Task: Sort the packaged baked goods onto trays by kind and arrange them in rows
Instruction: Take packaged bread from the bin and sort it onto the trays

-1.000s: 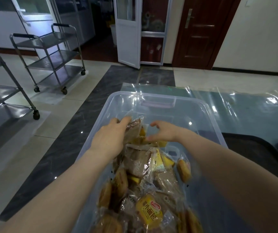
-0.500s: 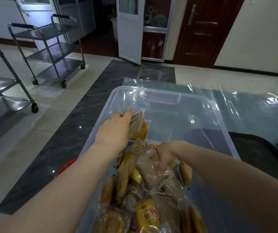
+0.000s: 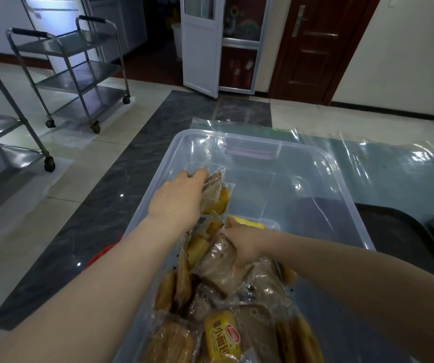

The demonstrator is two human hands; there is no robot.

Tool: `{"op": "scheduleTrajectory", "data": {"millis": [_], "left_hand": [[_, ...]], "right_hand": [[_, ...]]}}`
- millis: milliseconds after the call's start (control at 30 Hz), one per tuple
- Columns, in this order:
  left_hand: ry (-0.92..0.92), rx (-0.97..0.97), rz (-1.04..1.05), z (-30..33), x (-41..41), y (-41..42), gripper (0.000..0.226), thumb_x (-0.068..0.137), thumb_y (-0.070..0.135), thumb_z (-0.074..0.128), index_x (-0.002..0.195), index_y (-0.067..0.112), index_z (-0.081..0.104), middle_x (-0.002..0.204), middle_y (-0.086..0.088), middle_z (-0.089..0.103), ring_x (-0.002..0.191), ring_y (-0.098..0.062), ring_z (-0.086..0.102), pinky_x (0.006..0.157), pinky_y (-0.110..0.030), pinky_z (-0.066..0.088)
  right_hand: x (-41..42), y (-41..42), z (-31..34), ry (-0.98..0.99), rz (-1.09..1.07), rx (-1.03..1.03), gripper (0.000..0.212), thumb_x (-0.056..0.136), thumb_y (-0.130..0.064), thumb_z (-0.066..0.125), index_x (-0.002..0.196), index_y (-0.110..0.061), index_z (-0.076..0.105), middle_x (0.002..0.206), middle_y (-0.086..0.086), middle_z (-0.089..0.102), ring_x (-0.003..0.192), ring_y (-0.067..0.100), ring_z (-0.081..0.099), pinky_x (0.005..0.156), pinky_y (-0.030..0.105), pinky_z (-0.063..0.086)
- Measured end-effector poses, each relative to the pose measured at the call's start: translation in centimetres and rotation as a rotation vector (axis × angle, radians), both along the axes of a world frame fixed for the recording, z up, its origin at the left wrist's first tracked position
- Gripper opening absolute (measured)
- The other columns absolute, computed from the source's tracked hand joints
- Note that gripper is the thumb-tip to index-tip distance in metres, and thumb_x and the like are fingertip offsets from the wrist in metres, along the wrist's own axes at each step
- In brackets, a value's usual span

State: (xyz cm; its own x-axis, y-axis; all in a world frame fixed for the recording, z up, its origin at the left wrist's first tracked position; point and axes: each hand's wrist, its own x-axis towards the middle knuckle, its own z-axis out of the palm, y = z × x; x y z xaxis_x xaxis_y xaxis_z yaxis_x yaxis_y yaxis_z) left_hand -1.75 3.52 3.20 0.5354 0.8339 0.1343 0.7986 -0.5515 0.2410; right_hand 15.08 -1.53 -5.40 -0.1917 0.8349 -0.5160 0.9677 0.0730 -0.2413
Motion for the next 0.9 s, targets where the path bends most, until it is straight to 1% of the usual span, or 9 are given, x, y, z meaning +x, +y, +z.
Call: {"op": "scheduleTrajectory", "data": {"millis": [100, 200, 333, 433, 667, 733, 800, 833, 900], "left_hand": [[0.001, -0.005, -0.006, -0.1, 0.1, 0.1, 0.058, 0.083, 0.014, 0.065, 0.13, 0.029, 0.035, 0.11, -0.005, 0.054, 0.077, -0.022, 0.051, 0.06, -0.031, 0.045], [0.0, -0.013, -0.015, -0.1, 0.0, 0.1, 0.055, 0.084, 0.013, 0.062, 0.129, 0.029, 0.036, 0.109, -0.005, 0.054, 0.077, -0.021, 0.048, 0.059, -0.032, 0.044], [-0.005, -0.034, -0.029, -0.1, -0.1, 0.2, 0.052, 0.084, 0.018, 0.062, 0.128, 0.029, 0.037, 0.108, -0.005, 0.054, 0.075, -0.021, 0.047, 0.06, -0.033, 0.044], [-0.003, -0.037, -0.033, 0.1, -0.1, 0.0, 0.048, 0.085, 0.023, 0.062, 0.127, 0.03, 0.038, 0.108, -0.005, 0.054, 0.075, -0.021, 0.045, 0.059, -0.033, 0.042], [-0.003, -0.05, -0.046, 0.3, -0.1, -0.2, 0.048, 0.086, 0.017, 0.06, 0.128, 0.028, 0.039, 0.111, -0.005, 0.054, 0.08, -0.022, 0.05, 0.063, -0.032, 0.044], [-0.021, -0.053, -0.041, 0.4, -0.1, -0.3, 0.047, 0.086, 0.017, 0.059, 0.128, 0.028, 0.039, 0.11, -0.005, 0.054, 0.078, -0.02, 0.046, 0.063, -0.032, 0.043], [-0.037, -0.058, -0.031, 0.5, -0.1, -0.4, 0.047, 0.086, 0.014, 0.057, 0.128, 0.028, 0.04, 0.109, -0.005, 0.054, 0.078, -0.021, 0.047, 0.063, -0.032, 0.042], [-0.048, -0.066, -0.028, 0.6, -0.1, -0.5, 0.048, 0.086, 0.013, 0.056, 0.129, 0.028, 0.04, 0.11, -0.006, 0.054, 0.081, -0.024, 0.05, 0.064, -0.033, 0.042], [-0.102, -0.1, -0.027, 0.9, -0.2, -0.6, 0.053, 0.085, 0.013, 0.057, 0.131, 0.03, 0.038, 0.112, -0.005, 0.053, 0.091, -0.028, 0.055, 0.068, -0.034, 0.043]], "right_hand": [[-0.4, -1.6, 0.4, -0.039, 0.041, 0.068, 0.065, 0.078, -0.02, 0.073, 0.135, -0.015, 0.042, 0.141, 0.015, 0.038, 0.114, 0.029, 0.051, 0.092, 0.031, 0.043], [-1.0, -3.1, 0.8, -0.077, 0.093, 0.097, 0.05, 0.089, -0.024, 0.06, 0.136, -0.019, 0.042, 0.148, 0.018, 0.029, 0.113, 0.033, 0.054, 0.098, 0.036, 0.044], [-2.2, -4.4, 0.6, -0.062, 0.082, 0.118, 0.033, 0.096, -0.021, 0.049, 0.129, -0.016, 0.048, 0.131, 0.012, 0.051, 0.115, 0.029, 0.053, 0.099, 0.042, 0.044], [-2.5, -4.7, 1.0, -0.105, 0.055, 0.13, 0.026, 0.094, -0.012, 0.048, 0.119, -0.012, 0.051, 0.12, 0.012, 0.058, 0.111, 0.029, 0.055, 0.095, 0.042, 0.046], [-2.3, -3.9, 1.6, -0.087, -0.012, 0.203, 0.04, 0.086, 0.0, 0.052, 0.121, -0.019, 0.051, 0.114, 0.009, 0.062, 0.103, 0.028, 0.06, 0.087, 0.042, 0.051], [-1.8, -3.5, 1.9, -0.079, -0.046, 0.218, 0.05, 0.085, 0.002, 0.052, 0.128, -0.022, 0.047, 0.114, 0.006, 0.062, 0.101, 0.029, 0.062, 0.079, 0.04, 0.053], [-1.3, -3.2, 2.5, -0.077, -0.095, 0.215, 0.06, 0.083, 0.002, 0.053, 0.135, -0.026, 0.04, 0.116, 0.006, 0.06, 0.102, 0.029, 0.061, 0.08, 0.04, 0.053], [-1.0, -3.1, 3.0, -0.064, -0.127, 0.215, 0.06, 0.083, 0.0, 0.054, 0.136, -0.026, 0.04, 0.117, 0.007, 0.06, 0.104, 0.03, 0.06, 0.082, 0.041, 0.052], [-0.4, -3.2, 4.4, 0.014, -0.217, 0.241, 0.048, 0.085, -0.004, 0.054, 0.13, -0.02, 0.045, 0.12, 0.009, 0.058, 0.108, 0.031, 0.057, 0.088, 0.039, 0.049]]}}
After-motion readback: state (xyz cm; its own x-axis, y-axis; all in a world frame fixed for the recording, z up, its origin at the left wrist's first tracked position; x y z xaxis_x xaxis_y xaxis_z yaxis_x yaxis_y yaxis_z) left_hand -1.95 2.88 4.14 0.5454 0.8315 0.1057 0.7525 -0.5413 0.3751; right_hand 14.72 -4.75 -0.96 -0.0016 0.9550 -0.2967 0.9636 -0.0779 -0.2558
